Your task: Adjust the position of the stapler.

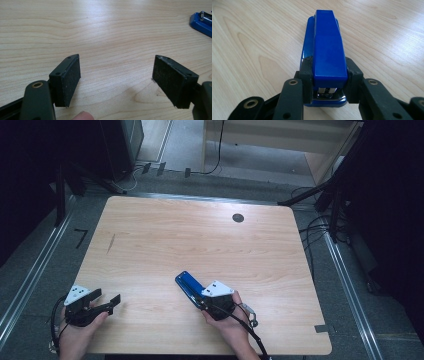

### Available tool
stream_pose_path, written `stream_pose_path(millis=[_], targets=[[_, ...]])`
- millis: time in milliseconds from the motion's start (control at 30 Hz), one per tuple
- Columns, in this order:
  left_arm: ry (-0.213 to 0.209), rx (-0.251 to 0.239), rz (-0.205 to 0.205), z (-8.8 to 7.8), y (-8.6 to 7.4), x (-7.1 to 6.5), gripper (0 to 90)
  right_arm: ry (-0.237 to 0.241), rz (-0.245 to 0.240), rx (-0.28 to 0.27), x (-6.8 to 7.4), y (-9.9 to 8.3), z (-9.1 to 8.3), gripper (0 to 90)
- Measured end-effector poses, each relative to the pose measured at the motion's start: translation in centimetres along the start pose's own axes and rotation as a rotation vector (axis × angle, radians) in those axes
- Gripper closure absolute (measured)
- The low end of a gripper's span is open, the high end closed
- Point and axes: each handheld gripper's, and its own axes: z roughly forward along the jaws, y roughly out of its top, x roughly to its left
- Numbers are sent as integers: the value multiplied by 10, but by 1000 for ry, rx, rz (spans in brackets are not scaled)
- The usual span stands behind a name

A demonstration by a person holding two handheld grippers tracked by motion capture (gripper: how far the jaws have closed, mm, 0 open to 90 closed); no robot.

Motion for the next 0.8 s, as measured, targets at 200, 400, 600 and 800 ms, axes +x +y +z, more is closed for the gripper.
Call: stream_pose_path(millis=[200, 400, 600, 800], targets=[[-1, -2, 9, 0, 0, -2, 235, 27, -27, 5, -10, -7, -9, 670], [-1, -9, 15, -1, -1, -5, 237, 75, -69, 1, -19, -15, -16, 670], [-23, -13, 35, 1, 0, -15, 238, 109, -119, 2, -23, -20, -23, 670], [-67, -16, 57, 3, 1, -29, 238, 148, -178, -5, -25, -25, -30, 670]])
